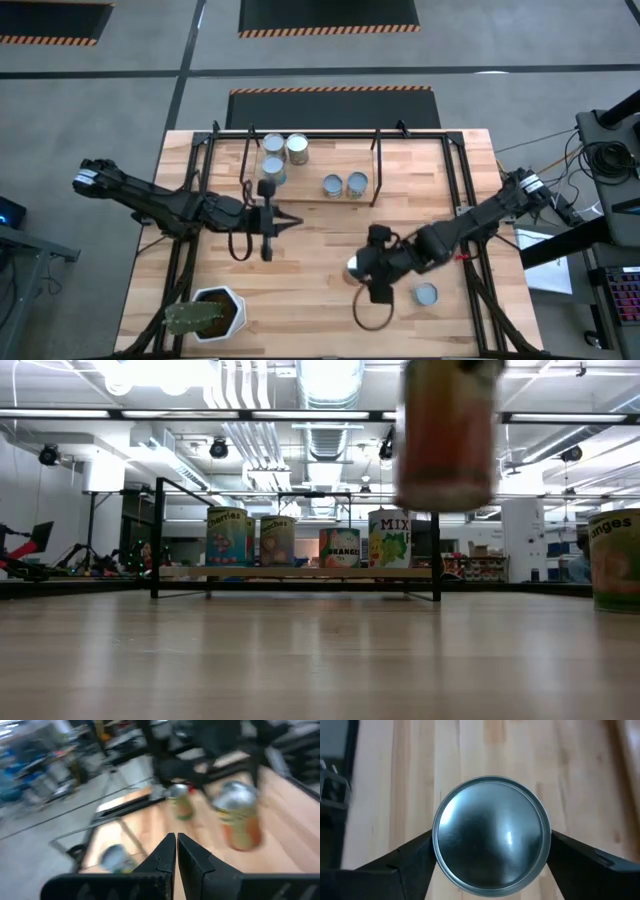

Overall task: Pick and place cans onto a shelf
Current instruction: Put the canned pineapple on the shelf

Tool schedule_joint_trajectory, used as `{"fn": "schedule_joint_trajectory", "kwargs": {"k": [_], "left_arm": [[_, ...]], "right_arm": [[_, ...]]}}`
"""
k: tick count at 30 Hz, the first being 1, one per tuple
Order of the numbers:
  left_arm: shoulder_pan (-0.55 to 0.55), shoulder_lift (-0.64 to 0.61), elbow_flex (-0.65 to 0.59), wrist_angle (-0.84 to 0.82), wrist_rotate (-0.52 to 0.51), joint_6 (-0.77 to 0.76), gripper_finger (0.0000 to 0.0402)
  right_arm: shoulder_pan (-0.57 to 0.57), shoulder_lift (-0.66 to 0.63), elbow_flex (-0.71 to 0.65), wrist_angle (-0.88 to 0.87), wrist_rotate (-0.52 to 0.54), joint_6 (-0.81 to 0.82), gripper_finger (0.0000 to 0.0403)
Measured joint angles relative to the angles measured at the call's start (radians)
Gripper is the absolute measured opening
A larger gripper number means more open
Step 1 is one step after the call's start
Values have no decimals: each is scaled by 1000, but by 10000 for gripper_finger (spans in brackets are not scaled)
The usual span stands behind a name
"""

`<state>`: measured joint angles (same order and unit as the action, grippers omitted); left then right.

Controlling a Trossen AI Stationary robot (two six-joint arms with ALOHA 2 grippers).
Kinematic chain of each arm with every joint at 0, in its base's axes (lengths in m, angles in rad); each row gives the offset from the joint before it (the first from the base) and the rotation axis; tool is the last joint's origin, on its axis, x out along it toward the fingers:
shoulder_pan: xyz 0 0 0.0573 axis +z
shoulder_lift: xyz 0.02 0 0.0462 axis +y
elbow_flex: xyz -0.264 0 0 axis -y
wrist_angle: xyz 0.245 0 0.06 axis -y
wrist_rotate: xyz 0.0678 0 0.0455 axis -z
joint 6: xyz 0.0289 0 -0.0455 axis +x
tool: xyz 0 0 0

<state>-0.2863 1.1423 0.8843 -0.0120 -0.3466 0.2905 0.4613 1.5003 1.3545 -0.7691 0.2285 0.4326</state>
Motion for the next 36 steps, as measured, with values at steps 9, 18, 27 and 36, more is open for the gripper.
{"fn": "schedule_joint_trajectory", "kwargs": {"k": [9,18,27,36], "left_arm": [[0,-93,-15,-6,40,75,0],[0,-306,-138,41,39,81,0],[0,-443,-207,123,39,64,0],[0,-457,-218,125,39,64,0]], "right_arm": [[-206,77,273,-154,-71,-153,315],[-433,238,557,-256,-85,-311,315],[-606,457,769,-263,-153,-474,317],[-708,589,819,-233,-185,-379,311]]}}
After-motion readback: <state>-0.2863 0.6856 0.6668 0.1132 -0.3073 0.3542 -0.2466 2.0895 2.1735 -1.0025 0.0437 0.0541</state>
